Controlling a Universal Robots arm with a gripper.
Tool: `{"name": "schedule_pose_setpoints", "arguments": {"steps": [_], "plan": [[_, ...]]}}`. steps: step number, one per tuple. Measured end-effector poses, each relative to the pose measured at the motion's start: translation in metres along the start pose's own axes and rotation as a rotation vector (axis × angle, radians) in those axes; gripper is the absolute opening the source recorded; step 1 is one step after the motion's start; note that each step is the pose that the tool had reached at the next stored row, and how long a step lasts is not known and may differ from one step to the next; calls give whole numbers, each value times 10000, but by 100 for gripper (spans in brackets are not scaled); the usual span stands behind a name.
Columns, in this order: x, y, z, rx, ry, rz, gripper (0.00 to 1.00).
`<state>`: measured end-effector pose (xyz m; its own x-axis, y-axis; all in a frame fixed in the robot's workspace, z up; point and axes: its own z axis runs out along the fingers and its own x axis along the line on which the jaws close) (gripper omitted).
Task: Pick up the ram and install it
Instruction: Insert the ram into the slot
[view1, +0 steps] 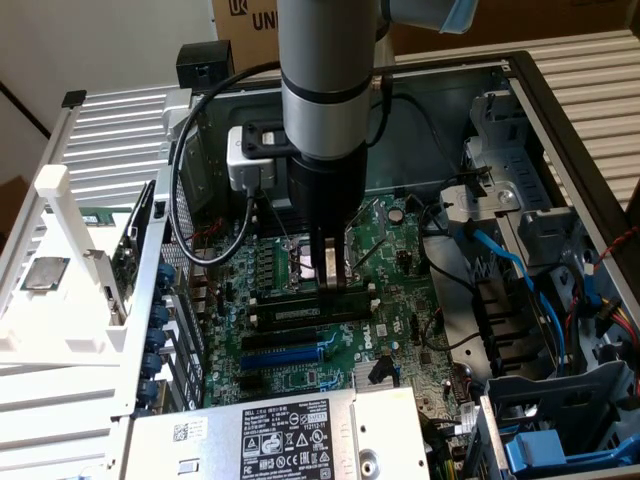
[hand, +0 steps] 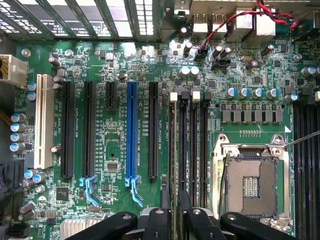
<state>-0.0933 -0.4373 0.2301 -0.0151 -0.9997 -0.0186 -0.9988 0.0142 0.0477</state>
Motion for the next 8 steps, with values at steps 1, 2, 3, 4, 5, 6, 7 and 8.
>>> {"name": "schedule_pose_setpoints", "arguments": {"steps": [1, 2, 3, 4, 5, 6, 7, 8], "plan": [[0, 6, -40, -1, 2, 0, 21], [-1, 7, -63, -1, 1, -1, 21], [-2, 11, -115, 0, 0, -1, 21], [-2, 13, -141, -1, 2, 0, 21], [-3, 14, -159, -1, 1, 0, 21], [-3, 16, -171, -1, 1, -1, 21], [-3, 17, -172, 0, -1, 0, 21], [-3, 19, -173, 0, 0, 0, 21]]}}
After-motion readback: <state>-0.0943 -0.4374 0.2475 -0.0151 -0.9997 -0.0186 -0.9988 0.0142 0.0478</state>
